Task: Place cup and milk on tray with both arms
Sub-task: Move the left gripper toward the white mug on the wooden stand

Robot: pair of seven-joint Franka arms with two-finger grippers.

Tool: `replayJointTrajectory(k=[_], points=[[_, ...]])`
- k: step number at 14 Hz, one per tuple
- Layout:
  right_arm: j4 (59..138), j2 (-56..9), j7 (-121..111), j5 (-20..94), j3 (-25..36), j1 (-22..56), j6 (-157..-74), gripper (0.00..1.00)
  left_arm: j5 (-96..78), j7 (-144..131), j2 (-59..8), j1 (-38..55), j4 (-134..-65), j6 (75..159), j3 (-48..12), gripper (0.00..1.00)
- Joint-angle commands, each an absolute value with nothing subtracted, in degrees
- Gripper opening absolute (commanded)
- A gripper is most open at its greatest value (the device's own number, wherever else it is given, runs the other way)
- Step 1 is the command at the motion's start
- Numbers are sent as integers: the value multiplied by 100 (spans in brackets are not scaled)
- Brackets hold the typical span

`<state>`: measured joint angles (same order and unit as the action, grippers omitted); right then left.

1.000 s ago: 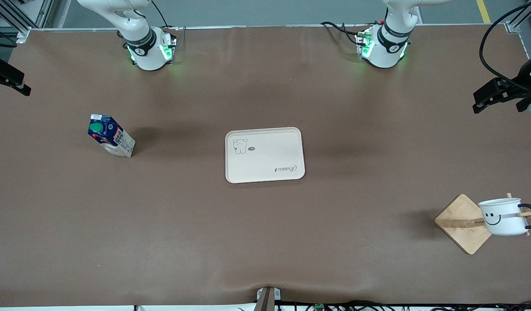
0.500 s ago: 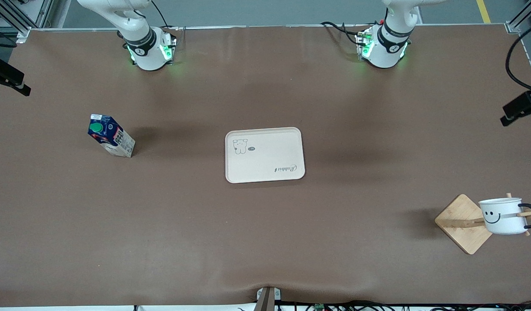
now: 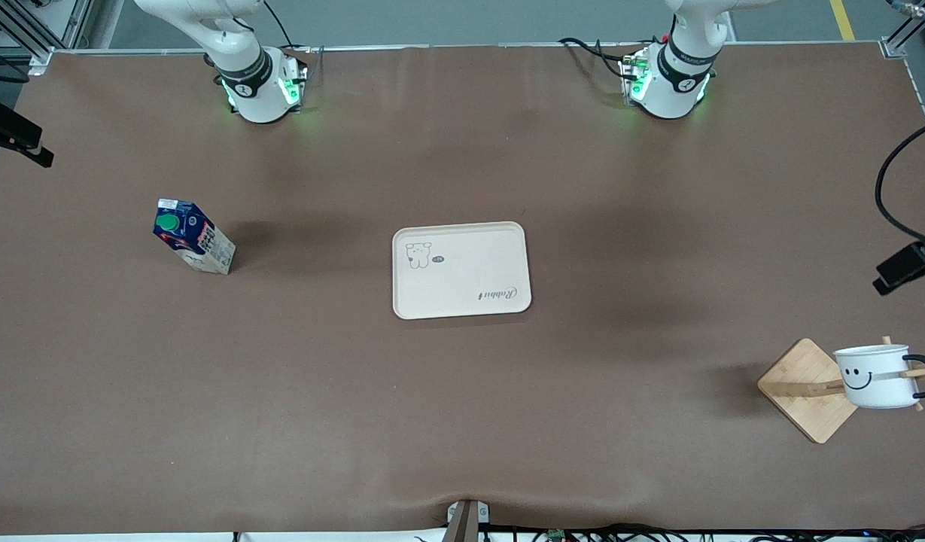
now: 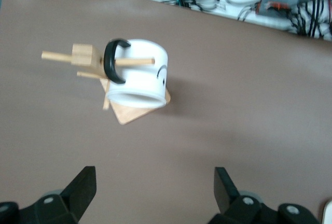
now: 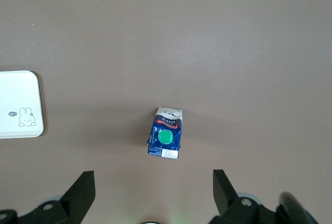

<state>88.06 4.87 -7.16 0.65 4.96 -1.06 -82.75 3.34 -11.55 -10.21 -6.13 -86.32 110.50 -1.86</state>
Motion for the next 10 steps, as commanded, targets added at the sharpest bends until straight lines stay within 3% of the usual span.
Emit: replayJointTrajectory(k=[1,4,7,10], points=[[8710,448,-677,-18,422,-202,-8253,100,386,-1651,-1107,-589,-9025,12046,-185,100],[8710,439,-677,-18,422,-202,-8253,100,431,-2423,-1274,-510,-9359,12760,-202,100],[8710,439,-677,-18,422,-202,-8253,100,553,-2926,-1187,-527,-10157,13699,-211,100],[8710,439,-677,-18,422,-202,-8253,100,694,-3146,-1020,-527,-10713,13957,-211,100]])
